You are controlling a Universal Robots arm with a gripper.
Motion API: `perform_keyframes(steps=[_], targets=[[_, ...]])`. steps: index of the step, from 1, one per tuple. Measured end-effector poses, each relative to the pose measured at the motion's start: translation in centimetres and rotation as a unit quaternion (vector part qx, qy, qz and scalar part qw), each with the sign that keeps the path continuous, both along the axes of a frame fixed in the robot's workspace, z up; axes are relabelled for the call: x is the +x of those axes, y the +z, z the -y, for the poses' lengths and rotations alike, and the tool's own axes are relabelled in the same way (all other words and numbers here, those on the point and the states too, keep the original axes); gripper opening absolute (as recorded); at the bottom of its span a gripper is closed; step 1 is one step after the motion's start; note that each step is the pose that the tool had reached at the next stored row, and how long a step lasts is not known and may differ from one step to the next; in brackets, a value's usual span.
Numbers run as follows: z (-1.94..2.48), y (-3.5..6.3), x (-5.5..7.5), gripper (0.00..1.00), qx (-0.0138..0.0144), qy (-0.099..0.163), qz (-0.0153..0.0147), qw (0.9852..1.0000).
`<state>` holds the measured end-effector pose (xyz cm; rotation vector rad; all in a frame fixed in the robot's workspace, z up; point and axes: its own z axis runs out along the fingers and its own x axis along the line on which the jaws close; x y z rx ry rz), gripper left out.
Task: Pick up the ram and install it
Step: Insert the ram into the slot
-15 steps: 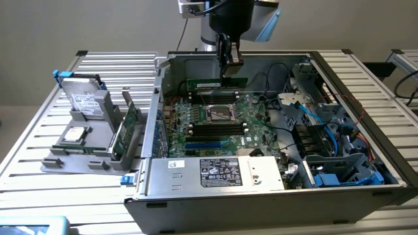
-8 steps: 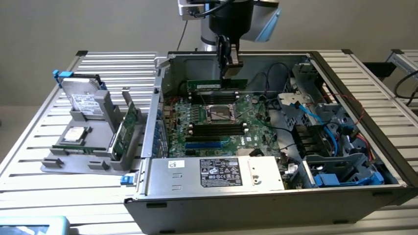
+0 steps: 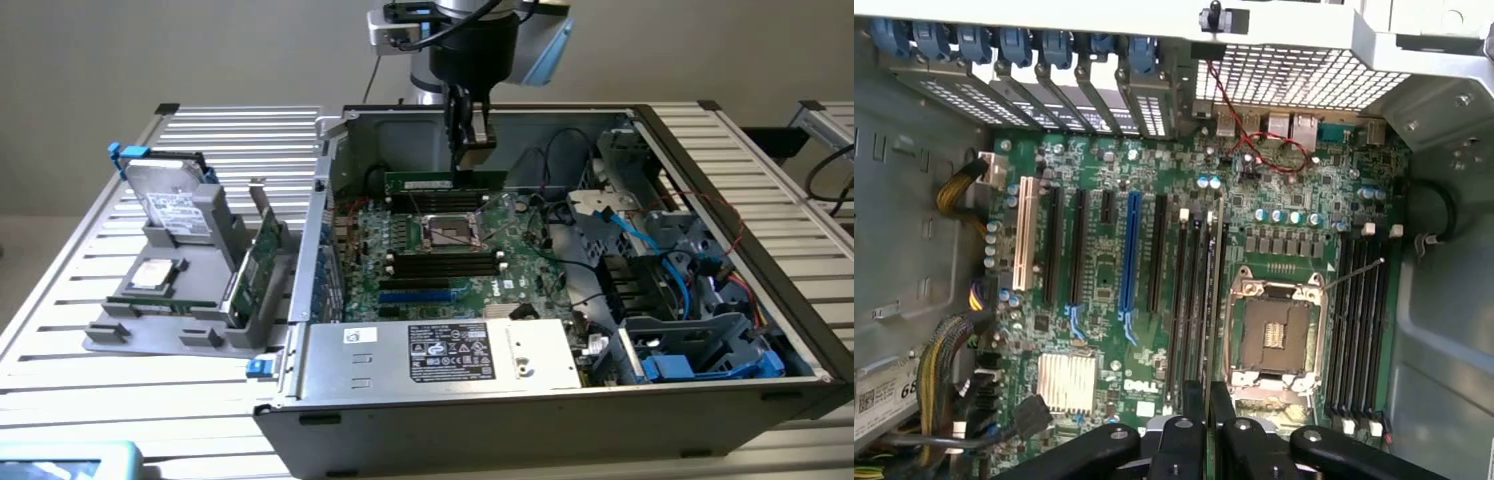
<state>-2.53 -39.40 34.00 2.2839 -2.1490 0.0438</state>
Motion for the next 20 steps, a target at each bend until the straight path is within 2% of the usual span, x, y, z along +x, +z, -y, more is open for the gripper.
perform_keyframes(steps=[3, 5, 8, 10, 20], targets=[[-0.09, -0.39, 0.1, 0.14, -0.0013, -0.003, 0.0, 1.0], [-0.19, -0.61, 0.1, 0.14, -0.0032, -0.004, 0.0, 1.0], [-0.28, -0.82, 0.2, 0.14, -0.0101, -0.005, 0.0, 0.9999], [-0.3, -1.0, 0.2, 0.14, -0.013, -0.005, 0.0003, 0.9999], [-0.34, -2.65, 0.3, 0.14, -0.0134, -0.005, 0.001, 0.9999]])
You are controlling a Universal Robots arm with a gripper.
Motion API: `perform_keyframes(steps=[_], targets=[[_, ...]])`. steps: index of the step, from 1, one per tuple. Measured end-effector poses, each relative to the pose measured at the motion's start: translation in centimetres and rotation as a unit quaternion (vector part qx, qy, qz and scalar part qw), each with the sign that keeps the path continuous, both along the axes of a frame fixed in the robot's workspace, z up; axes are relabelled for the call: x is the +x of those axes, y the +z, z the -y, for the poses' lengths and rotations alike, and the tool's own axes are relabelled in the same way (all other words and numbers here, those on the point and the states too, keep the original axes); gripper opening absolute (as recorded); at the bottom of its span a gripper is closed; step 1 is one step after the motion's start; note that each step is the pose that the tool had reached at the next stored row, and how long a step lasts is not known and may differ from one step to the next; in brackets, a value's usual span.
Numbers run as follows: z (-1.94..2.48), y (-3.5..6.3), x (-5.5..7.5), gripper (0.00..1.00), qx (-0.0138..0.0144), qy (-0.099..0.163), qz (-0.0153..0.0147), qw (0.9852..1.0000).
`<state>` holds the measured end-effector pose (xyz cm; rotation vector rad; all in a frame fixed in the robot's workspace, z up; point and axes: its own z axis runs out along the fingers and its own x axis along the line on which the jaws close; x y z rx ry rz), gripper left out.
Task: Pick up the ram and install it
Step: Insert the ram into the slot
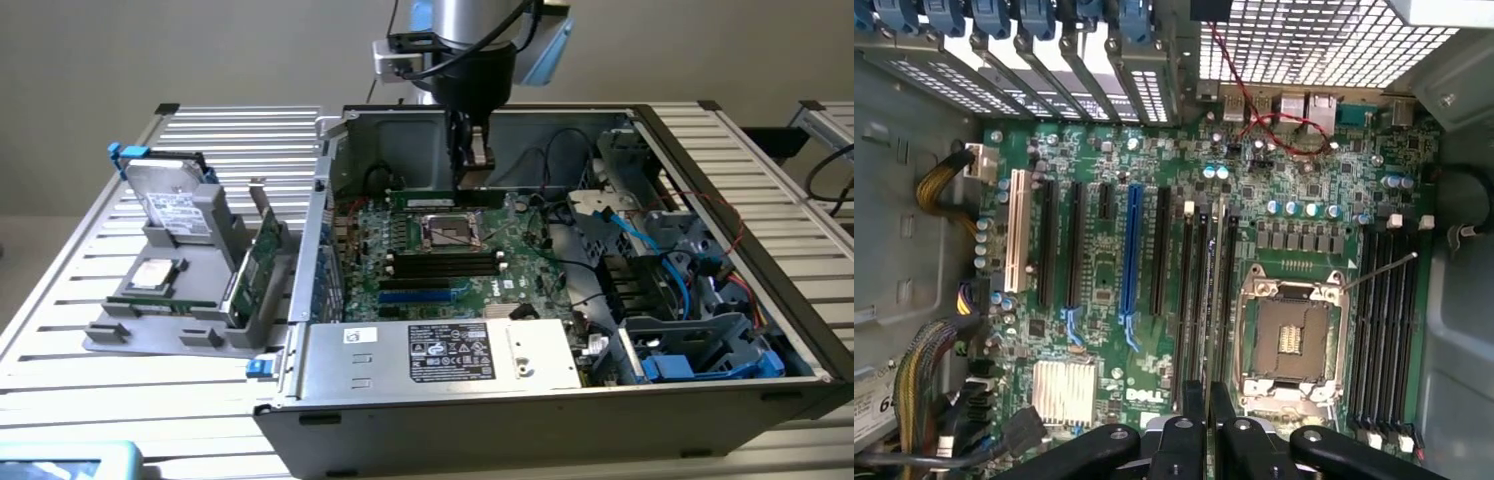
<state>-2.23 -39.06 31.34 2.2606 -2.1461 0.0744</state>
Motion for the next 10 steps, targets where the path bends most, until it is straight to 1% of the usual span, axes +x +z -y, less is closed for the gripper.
perform_keyframes(steps=[10], targets=[[0.0, -1.82, 0.2, 0.14, 0.0, 0.0, 0.0, 1.0]])
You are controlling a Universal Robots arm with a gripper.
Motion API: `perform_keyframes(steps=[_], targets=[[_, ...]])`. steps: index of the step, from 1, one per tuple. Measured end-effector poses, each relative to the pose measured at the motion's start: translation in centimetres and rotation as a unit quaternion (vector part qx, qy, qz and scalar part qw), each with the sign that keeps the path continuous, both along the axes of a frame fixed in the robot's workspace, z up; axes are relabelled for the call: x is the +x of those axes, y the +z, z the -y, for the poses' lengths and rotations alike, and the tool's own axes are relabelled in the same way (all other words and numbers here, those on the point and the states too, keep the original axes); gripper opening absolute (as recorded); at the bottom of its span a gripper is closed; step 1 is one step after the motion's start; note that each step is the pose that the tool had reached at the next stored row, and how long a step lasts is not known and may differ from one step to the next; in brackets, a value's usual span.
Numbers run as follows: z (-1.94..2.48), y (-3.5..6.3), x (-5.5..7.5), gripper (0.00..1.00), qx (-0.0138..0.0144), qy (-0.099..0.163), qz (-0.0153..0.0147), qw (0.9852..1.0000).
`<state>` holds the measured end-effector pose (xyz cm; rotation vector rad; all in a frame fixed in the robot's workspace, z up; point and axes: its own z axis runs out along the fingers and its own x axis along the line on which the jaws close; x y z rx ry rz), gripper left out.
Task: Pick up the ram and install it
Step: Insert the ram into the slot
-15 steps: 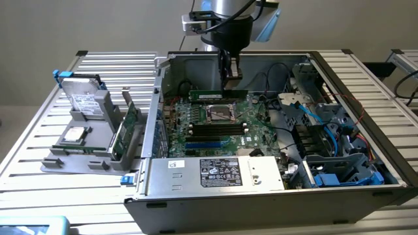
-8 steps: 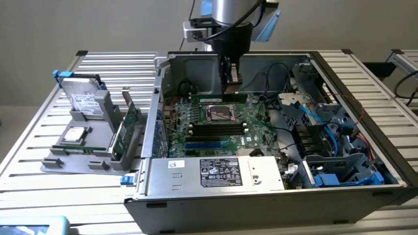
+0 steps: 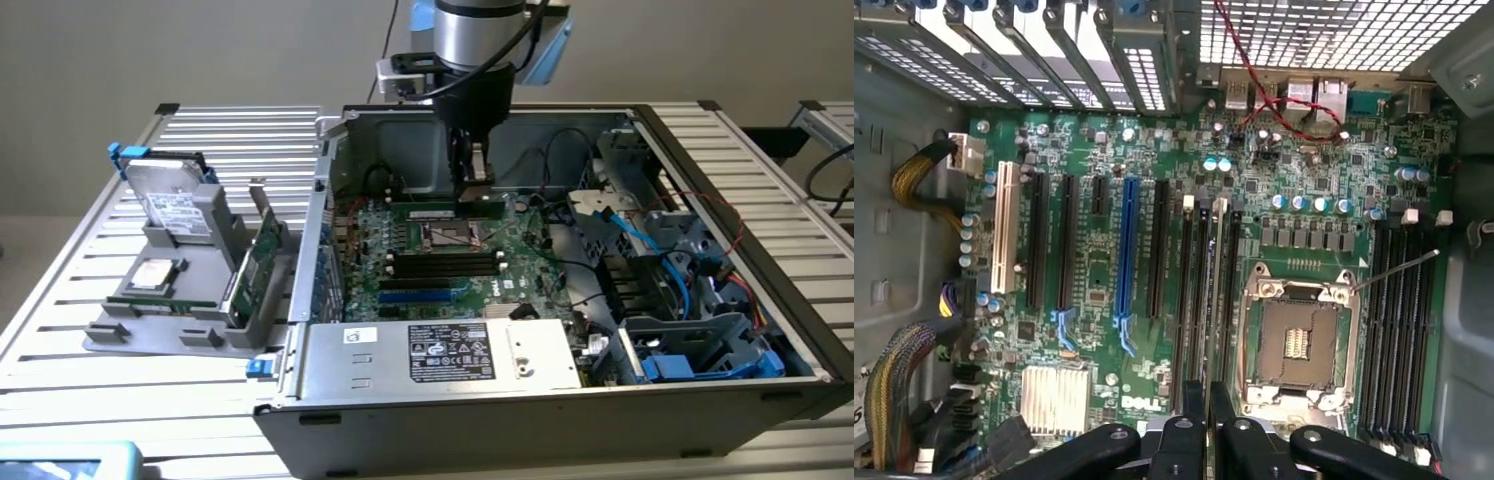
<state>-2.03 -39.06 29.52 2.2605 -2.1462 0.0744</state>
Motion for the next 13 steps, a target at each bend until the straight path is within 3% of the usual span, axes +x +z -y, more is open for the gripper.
perform_keyframes(steps=[6, 13], targets=[[0.0, -1.05, 0.1, 0.14, 0.0, 0.0, 0.0003, 1.0], [0.01, -1.95, 0.1, 0.14, -0.0004, 0.0, 0.0039, 1.0]])
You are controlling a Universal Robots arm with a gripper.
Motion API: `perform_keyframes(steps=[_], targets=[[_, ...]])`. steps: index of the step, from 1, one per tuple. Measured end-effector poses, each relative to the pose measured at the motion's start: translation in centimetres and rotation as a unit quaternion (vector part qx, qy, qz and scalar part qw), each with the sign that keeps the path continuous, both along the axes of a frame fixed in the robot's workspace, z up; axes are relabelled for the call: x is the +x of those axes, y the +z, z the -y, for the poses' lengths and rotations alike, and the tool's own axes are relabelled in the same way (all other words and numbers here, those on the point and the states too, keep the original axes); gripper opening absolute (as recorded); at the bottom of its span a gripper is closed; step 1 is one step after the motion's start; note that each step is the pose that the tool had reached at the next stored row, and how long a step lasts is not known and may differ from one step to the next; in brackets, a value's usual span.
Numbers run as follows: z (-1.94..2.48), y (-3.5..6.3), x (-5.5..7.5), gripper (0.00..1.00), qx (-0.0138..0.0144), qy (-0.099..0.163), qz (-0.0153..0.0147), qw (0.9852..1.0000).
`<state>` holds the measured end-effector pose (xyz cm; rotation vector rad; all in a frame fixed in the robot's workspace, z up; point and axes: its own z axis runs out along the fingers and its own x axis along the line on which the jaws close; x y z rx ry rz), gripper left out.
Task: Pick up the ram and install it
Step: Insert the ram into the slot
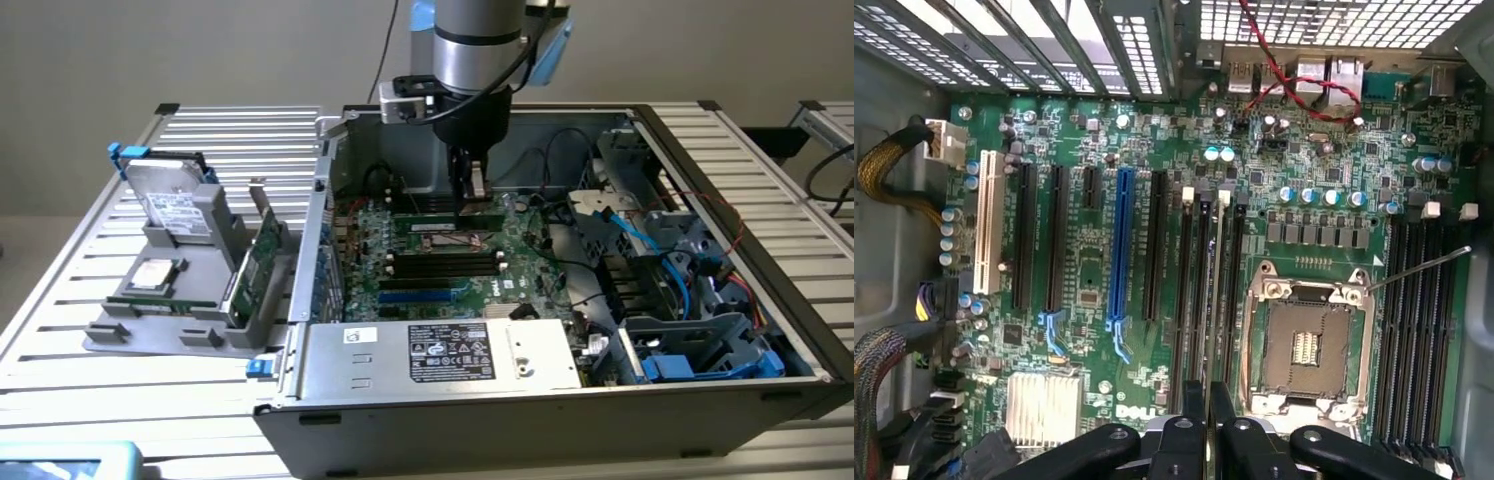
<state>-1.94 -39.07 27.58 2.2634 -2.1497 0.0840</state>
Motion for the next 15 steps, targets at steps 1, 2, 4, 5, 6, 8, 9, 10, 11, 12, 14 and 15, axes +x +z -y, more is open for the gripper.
perform_keyframes(steps=[1, 2, 4, 5, 6, 8, 9, 10, 11, 12, 14, 15], targets=[[0.0, -0.09, 0.0, 0.14, -0.0003, 0.0, 0.0005, 1.0], [0.03, -0.16, 0.0, 0.14, -0.0005, 0.0, 0.0009, 1.0], [0.09, -0.3, 0.0, 0.14, -0.0008, 0.0, 0.0015, 1.0], [0.12, -0.38, 0.0, 0.14, -0.0009, 0.0, 0.0018, 1.0], [0.18, -0.43, 0.0, 0.14, -0.0011, 0.0, 0.0019, 1.0], [0.27, -0.6, 0.0, 0.14, -0.001, 0.0, 0.0023, 1.0], [0.31, -0.69, -0.01, 0.14, -0.0012, 0.0, 0.0025, 1.0], [0.34, -0.76, 0.0, 0.14, -0.0015, 0.0, 0.0026, 1.0], [0.37, -0.82, 0.0, 0.14, -0.0021, 0.0, 0.0026, 1.0], [0.38, -0.88, 0.0, 0.14, -0.0028, 0.0, 0.0027, 1.0], [0.39, -1.0, 0.0, 0.14, -0.0038, 0.0, 0.0026, 1.0], [0.41, -1.02, 0.0, 0.14, -0.004, 0.0, 0.0026, 1.0]])
